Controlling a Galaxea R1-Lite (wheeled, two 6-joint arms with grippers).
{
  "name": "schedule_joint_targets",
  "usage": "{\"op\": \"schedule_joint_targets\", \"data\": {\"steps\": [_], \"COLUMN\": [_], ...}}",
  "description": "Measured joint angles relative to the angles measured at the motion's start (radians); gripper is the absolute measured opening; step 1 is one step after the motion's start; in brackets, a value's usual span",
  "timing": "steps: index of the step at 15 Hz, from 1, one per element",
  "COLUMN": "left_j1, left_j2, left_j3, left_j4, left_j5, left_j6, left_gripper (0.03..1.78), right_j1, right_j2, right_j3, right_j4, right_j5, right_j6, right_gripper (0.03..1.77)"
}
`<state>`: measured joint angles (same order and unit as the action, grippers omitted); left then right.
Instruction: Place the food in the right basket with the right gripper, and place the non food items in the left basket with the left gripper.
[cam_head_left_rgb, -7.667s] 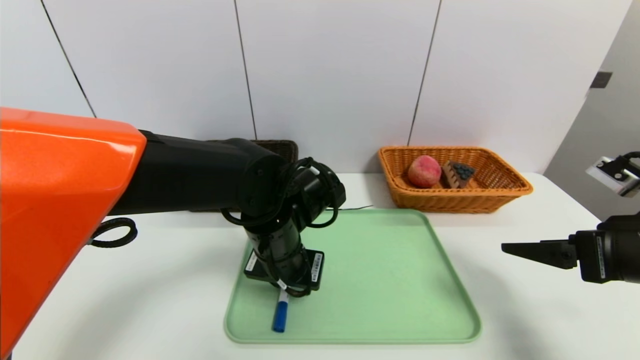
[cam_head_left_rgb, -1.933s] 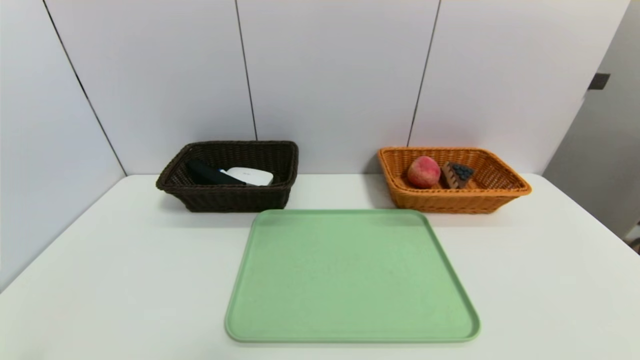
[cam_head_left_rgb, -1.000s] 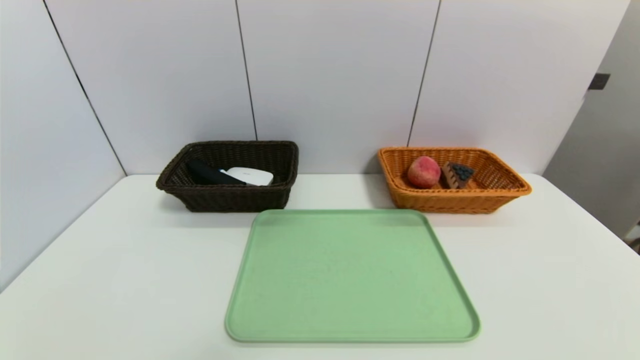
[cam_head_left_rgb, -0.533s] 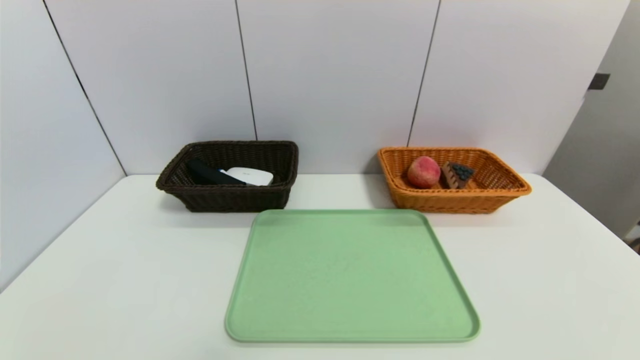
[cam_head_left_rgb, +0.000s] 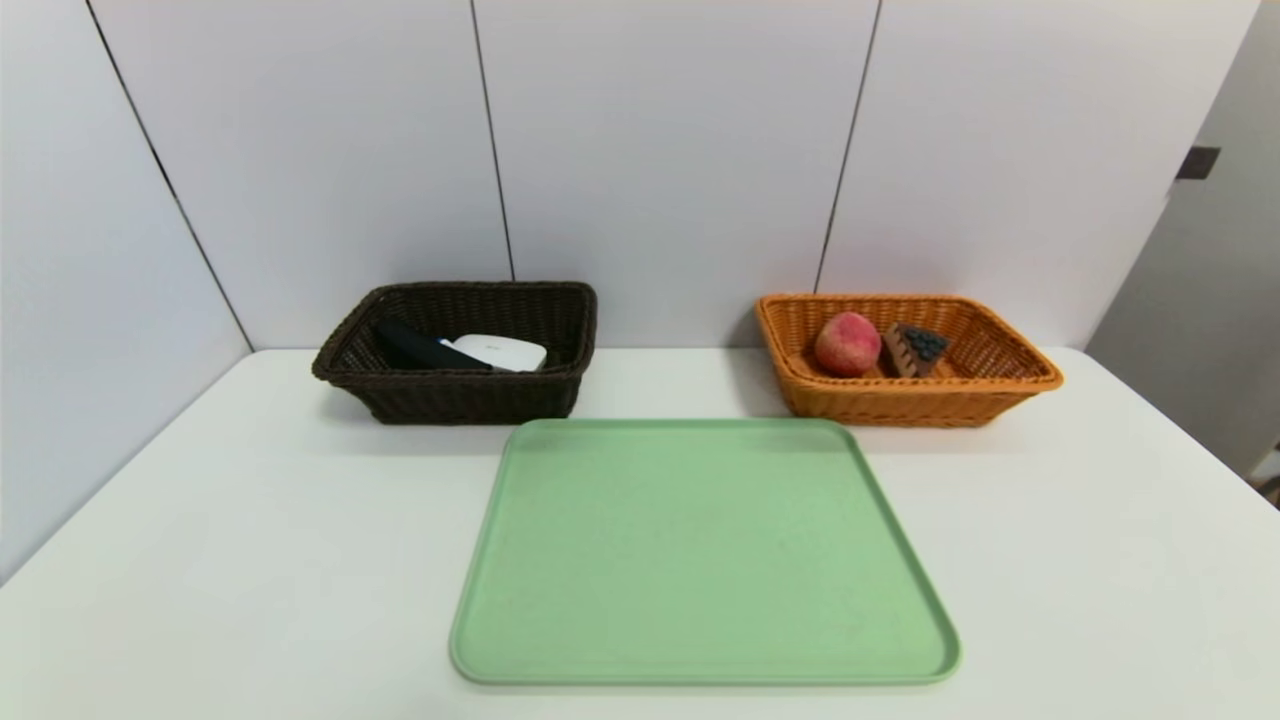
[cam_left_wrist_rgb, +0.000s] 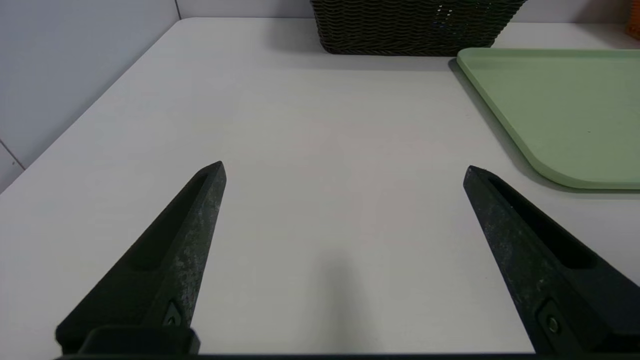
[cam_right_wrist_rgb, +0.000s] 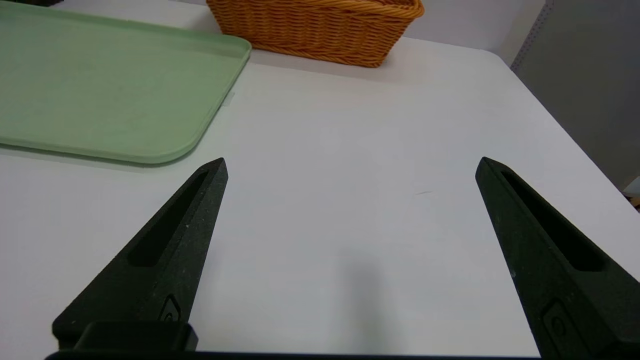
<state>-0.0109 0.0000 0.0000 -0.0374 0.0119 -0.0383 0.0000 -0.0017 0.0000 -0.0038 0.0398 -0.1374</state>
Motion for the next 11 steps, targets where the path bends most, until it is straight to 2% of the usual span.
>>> {"op": "schedule_joint_targets", "data": {"steps": [11], "left_j1": [0.0], "left_j2": [0.0], "left_j3": [0.0], "left_j4": [0.0], "left_j5": [0.0], "left_j6": [0.0], "left_gripper": [1.69], "right_j1": [0.0], "right_j2": [0.0], "right_j3": [0.0], "right_j4": [0.004], "right_j5": [-0.007], "right_j6": [0.024], "right_gripper": [1.71]}}
